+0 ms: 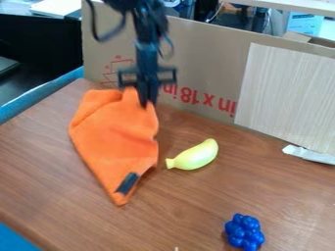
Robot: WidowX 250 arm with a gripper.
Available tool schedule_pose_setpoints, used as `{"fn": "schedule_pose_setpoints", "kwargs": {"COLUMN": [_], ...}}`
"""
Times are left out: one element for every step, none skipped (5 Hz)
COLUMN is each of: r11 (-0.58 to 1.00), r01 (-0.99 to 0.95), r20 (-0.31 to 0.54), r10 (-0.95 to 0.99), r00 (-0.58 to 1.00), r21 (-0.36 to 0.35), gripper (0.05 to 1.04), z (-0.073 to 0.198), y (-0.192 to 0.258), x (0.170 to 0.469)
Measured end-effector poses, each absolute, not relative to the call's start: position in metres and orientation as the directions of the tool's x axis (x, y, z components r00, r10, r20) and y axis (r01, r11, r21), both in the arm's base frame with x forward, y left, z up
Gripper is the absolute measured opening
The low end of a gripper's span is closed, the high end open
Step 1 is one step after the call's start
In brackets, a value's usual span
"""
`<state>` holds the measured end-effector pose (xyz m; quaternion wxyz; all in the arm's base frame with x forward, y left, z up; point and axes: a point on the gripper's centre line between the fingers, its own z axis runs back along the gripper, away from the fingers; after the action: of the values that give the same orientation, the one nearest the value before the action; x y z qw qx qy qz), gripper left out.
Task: Put the cloth at the bottom left of the table
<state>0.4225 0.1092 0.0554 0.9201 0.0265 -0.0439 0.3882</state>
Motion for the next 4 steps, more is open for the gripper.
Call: {"fn": "schedule_pose_setpoints", "kwargs": {"r11": [0.662, 0.628, 0.582, 0.565], "r01": [-0.743, -0.758, -0.792, -0.802], "r20": [0.092, 0.061, -0.022, -0.099], "r10": [0.75, 0.775, 0.803, 0.802], "r00": [0.655, 0.629, 0.596, 0.589], "r21": [-0.097, -0.174, -0.187, -0.192], "gripper": [0.073, 0.072, 0.072, 0.07], "z": [0.088, 0.105, 0.101, 0.093], "y": [0.125, 0.143, 0.164, 0.174], "x": [0.408, 0.381, 0.34, 0.309]}}
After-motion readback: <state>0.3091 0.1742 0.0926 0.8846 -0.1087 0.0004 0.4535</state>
